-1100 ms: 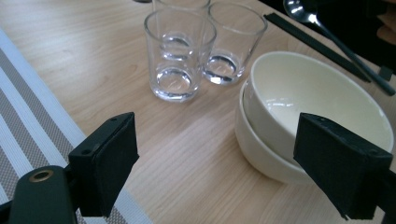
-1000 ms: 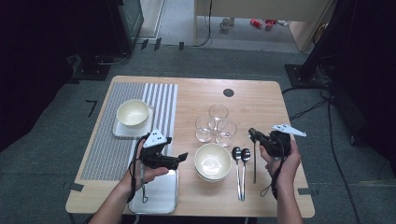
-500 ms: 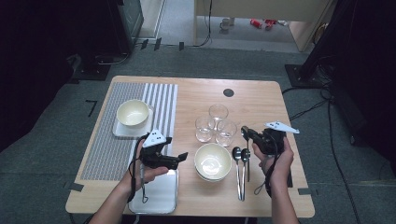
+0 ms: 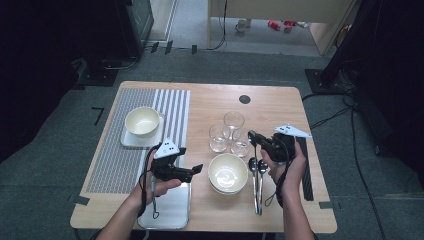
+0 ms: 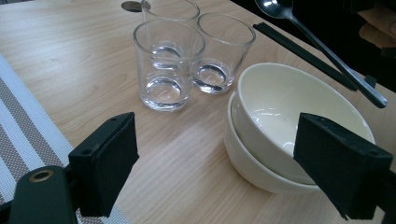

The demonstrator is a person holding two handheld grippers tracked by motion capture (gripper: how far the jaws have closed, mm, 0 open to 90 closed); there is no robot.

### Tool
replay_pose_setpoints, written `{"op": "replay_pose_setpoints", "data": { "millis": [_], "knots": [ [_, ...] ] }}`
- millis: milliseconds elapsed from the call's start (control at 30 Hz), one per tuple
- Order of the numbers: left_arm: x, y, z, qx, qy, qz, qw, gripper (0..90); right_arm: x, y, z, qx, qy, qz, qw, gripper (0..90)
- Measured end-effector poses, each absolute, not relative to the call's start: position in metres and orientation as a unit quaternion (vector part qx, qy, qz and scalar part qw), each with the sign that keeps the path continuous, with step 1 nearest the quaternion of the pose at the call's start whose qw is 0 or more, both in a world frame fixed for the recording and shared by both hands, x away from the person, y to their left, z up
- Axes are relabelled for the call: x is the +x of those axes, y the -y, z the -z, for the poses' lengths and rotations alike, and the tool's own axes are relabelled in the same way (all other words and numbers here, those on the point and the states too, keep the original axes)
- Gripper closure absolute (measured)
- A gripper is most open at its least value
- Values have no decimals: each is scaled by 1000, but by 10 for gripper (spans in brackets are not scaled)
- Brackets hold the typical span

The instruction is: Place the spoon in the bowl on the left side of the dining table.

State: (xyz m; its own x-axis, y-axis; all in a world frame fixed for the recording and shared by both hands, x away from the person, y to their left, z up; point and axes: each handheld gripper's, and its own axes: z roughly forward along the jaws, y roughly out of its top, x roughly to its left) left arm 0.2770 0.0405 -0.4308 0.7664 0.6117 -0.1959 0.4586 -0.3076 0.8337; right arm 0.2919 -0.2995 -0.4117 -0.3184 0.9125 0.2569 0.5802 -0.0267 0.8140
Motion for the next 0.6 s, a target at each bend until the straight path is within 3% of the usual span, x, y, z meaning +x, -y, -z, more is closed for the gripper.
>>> {"op": "replay_pose_setpoints", "data": {
  "millis": [600],
  "knots": [
    [274,-35,430,804,-319,-60,498,139,297,261,396,527,-686,-469,177,900]
  ]
}}
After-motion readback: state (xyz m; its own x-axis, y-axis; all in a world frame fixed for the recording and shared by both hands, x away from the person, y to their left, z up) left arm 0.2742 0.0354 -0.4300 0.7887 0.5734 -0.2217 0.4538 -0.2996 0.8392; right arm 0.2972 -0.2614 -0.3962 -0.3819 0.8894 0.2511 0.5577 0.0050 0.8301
